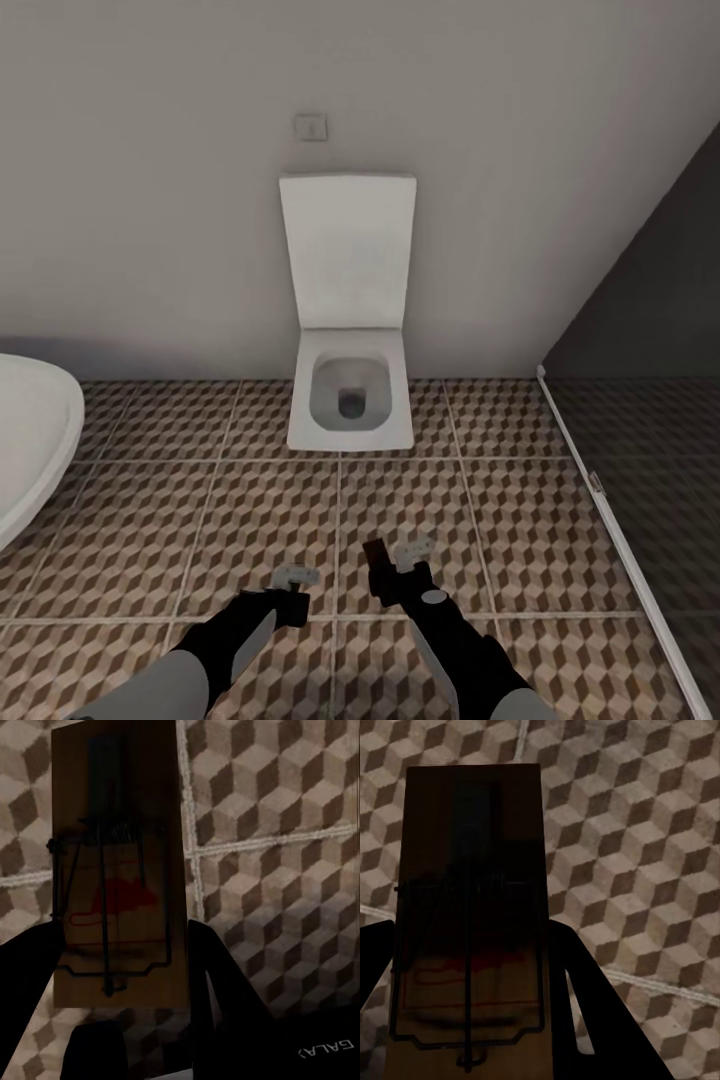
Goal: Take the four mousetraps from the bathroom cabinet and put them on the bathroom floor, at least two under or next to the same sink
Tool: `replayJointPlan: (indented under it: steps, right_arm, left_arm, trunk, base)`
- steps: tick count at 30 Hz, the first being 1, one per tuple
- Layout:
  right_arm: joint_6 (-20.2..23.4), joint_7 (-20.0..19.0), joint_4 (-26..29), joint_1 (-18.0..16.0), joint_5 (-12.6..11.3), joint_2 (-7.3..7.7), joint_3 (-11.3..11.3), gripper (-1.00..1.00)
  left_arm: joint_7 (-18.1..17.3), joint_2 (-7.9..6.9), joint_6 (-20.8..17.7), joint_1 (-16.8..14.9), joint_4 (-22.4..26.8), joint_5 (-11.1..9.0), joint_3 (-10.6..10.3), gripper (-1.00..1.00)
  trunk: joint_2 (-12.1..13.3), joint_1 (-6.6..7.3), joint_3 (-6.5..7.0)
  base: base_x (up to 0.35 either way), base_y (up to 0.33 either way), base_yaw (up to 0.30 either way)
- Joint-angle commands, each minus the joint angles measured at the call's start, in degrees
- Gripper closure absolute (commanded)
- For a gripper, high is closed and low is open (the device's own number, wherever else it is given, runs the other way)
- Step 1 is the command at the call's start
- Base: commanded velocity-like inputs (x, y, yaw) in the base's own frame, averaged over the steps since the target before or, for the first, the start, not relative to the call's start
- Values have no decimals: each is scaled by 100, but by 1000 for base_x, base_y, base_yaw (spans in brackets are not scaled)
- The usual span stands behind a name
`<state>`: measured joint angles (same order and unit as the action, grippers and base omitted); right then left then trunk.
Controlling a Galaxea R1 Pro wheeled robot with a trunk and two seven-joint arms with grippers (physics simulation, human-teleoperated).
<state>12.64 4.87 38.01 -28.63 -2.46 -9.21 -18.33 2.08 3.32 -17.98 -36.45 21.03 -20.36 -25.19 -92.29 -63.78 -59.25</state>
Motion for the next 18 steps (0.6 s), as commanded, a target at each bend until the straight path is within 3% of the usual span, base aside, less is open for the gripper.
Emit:
replayJointPlan:
  steps: [1,4,7,10,14,18]
  right_arm:
    - [29,40,10,-2,-45,8,-30,100]
    - [-117,40,8,-2,-45,22,-40,100]
    - [-519,40,-1,-2,4,32,-53,100]
    - [-961,42,-34,-2,286,32,-61,100]
    - [-1172,65,-80,-2,796,17,-54,100]
    - [-1200,76,-101,-2,949,21,-28,100]
  left_arm:
    - [24,-7,-19,-2,41,-41,-37,100]
    - [38,-13,181,-2,154,47,-72,100]
    - [49,-14,859,-2,175,171,-188,100]
    - [55,-14,1543,-2,162,227,-237,100]
    - [103,-23,1872,-2,143,248,-230,100]
    - [280,-7,1883,-5,129,252,-212,100]
  trunk:
    - [-2,0,-10]
    - [-2,0,-17]
    - [-2,0,-20]
    - [-2,0,-21]
    - [-2,0,-21]
    - [-2,0,-21]
  base:
    - [0,0,0]
    - [0,0,0]
    - [0,0,0]
    - [0,0,0]
    - [0,0,0]
    - [0,0,0]
